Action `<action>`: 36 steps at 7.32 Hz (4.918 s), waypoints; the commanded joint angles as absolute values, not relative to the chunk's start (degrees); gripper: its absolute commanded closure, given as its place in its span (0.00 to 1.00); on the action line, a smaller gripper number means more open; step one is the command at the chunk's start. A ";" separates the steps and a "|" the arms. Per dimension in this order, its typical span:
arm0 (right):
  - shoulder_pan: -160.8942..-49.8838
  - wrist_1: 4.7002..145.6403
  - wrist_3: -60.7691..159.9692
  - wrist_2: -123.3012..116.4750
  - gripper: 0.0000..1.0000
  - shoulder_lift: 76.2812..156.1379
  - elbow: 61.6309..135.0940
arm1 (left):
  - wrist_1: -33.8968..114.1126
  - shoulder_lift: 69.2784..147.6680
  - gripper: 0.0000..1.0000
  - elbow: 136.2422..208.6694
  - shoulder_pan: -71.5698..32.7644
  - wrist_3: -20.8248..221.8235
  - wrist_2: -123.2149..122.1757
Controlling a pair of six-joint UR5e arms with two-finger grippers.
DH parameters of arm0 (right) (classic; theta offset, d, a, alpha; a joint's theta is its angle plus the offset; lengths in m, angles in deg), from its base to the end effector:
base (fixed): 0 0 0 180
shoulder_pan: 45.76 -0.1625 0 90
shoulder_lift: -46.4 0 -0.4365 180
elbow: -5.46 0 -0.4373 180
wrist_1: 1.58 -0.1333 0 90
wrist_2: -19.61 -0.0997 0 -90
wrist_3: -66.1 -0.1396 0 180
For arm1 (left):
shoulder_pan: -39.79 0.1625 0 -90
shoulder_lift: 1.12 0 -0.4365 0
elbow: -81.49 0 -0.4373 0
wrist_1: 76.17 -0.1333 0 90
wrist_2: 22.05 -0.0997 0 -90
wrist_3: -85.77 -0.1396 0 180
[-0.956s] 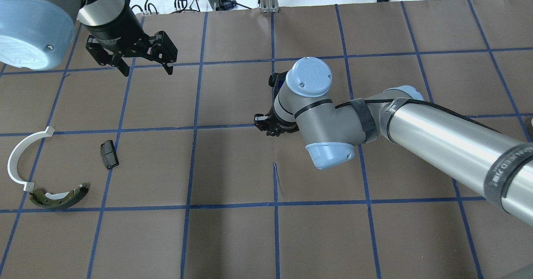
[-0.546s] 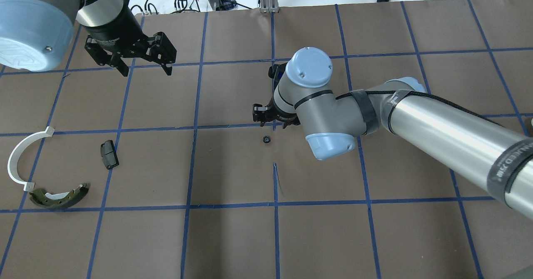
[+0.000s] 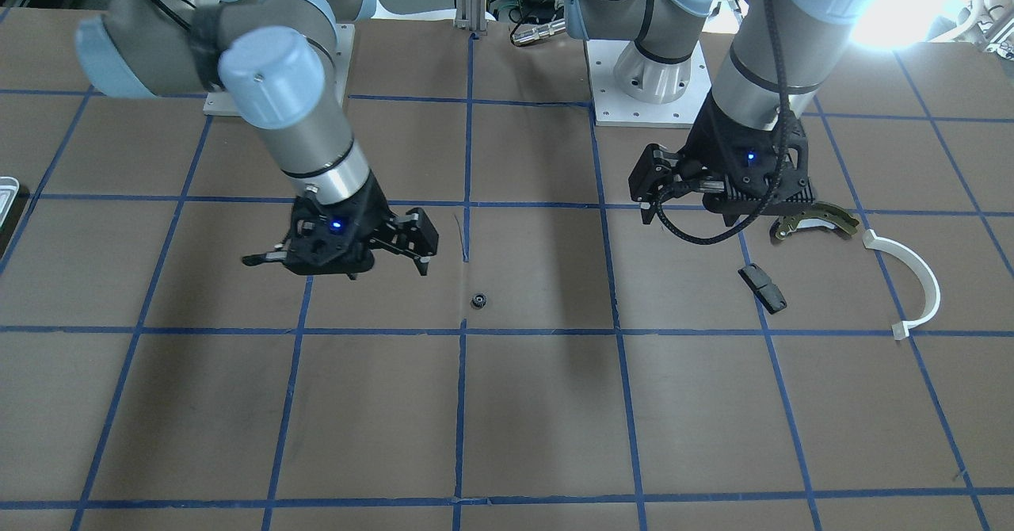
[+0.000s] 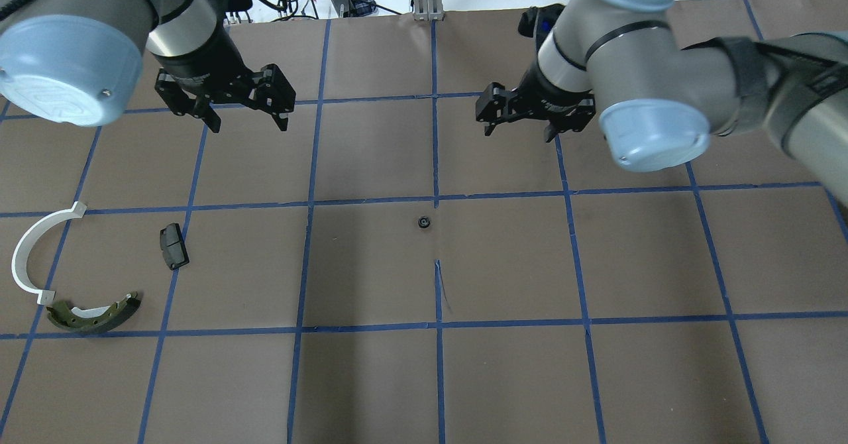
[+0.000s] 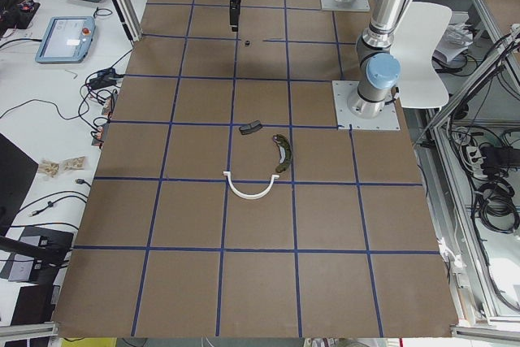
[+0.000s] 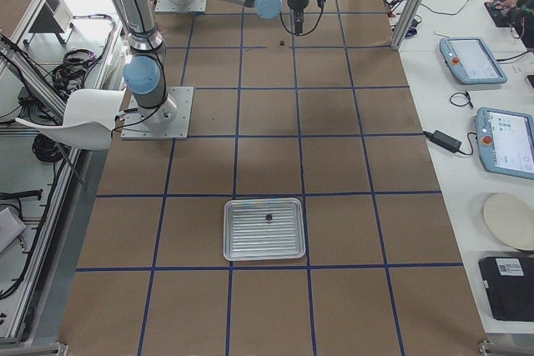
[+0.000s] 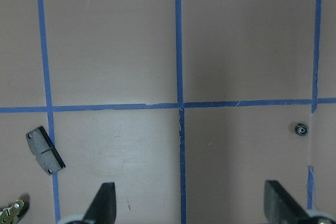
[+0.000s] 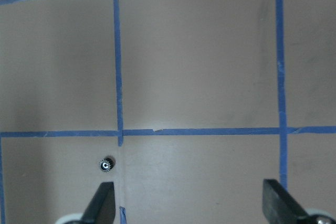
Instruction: Place bearing gear from tray to pile
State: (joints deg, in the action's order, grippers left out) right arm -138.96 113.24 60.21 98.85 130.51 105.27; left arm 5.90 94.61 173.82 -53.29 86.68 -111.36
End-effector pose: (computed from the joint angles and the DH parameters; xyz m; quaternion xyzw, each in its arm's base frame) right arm 0.1918 -0.5761 0.3588 0.0158 0.9923 -0.0715 0.0994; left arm -0.1657 -0.5679 0.3957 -0.0189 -0.9998 -0.0013 0.0060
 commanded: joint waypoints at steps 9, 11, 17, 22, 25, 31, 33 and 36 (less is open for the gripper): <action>-87.20 105.54 124.26 110.14 0.00 132.65 111.09 | -25.71 117.53 0.06 183.88 -69.80 106.59 -110.02; -80.94 113.63 135.47 107.70 0.00 122.83 110.93 | -26.34 118.23 0.12 184.32 -70.68 108.44 -110.03; -78.72 131.93 162.66 108.46 0.07 108.89 110.13 | -26.52 116.50 1.00 183.71 -70.52 107.04 -109.68; -78.28 132.02 166.02 111.80 0.45 109.07 110.13 | -18.95 106.47 1.00 186.68 -50.88 79.43 -119.32; -78.10 132.02 166.03 111.81 0.71 108.81 110.13 | -21.32 104.35 1.00 190.64 -31.02 58.40 -116.30; -80.02 118.54 153.70 104.45 0.94 122.56 110.92 | -22.91 106.10 1.00 192.75 -11.80 42.09 -112.32; -88.25 108.71 143.96 104.60 0.93 130.38 111.01 | -23.17 108.99 0.85 192.49 -11.80 42.18 -112.49; -106.86 102.14 113.22 104.60 0.93 137.27 111.27 | -25.21 107.01 0.00 191.53 -13.89 44.27 -113.46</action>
